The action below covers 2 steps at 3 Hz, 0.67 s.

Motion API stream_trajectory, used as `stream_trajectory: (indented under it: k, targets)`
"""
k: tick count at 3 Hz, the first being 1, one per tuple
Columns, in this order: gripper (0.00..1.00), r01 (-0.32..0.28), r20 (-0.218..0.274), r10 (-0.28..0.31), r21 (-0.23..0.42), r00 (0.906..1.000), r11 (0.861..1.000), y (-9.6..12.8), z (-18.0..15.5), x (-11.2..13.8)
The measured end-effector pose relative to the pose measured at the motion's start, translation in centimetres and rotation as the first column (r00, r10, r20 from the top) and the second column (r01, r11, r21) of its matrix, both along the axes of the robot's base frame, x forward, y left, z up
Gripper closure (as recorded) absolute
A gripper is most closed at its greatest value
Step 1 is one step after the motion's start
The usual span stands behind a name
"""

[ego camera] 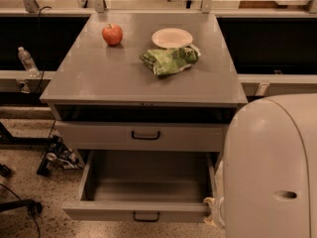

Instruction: Open middle drawer

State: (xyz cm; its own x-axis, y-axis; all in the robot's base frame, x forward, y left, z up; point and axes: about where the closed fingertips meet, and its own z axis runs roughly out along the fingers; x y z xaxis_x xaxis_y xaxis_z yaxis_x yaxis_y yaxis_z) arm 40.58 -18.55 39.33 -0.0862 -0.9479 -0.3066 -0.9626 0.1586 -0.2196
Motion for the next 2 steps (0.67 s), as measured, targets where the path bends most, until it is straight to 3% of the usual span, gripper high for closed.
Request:
stream_trajectory:
  k: [2]
  targets:
    - [0.13, -0.001, 0.000, 0.001, 0.001, 1.0000, 1.000, 0.08, -0.03, 0.01]
